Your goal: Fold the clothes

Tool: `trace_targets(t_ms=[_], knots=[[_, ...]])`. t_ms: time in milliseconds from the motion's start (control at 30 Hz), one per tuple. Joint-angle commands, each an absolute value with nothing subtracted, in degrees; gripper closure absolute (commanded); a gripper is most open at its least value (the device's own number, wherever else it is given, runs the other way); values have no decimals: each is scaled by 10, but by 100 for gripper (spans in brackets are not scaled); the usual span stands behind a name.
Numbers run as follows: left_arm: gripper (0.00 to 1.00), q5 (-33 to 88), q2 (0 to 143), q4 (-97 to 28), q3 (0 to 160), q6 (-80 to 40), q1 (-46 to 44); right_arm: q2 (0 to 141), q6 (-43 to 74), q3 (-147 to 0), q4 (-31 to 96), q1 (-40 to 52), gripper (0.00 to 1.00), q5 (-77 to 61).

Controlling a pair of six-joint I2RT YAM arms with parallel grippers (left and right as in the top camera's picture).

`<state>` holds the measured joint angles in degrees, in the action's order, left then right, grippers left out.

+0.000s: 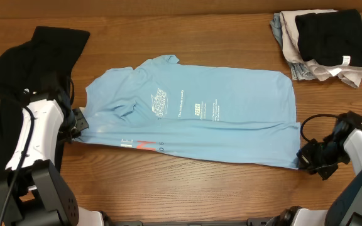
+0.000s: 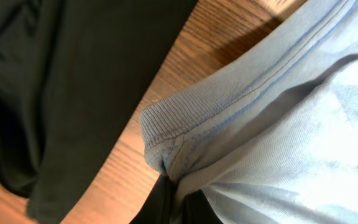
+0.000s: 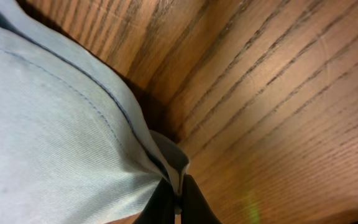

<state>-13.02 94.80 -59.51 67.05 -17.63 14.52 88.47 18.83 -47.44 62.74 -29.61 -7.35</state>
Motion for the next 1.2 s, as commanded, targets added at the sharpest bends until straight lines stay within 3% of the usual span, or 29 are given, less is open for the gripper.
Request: trace_targets(t_ms=[0, 367, 567, 700, 833, 967, 1133, 1167], knots=[[96, -181, 952, -620, 701, -167, 150, 886, 185, -500, 635, -301, 96, -74], [96, -212, 952, -673, 706, -183, 150, 864, 185, -510, 655, -309, 96, -98], [95, -109, 952, -691, 700, -189, 150, 864, 182, -510, 652, -309, 96, -107], [90, -109, 952, -692, 694, -189, 150, 864, 181, -510, 646, -309, 96, -97], [69, -109, 952, -697, 694, -189, 150, 864, 180, -510, 641, -309, 96, -75], [33, -109, 952, -699, 694, -174, 150, 864, 180, -510, 633, -309, 88, -76], [15, -123, 952, -696, 694, -167, 150, 864, 184, -515, 632, -309, 77, -76], [10, -127, 952, -694, 694, -167, 150, 864, 185, -520, 633, -309, 69, -77]])
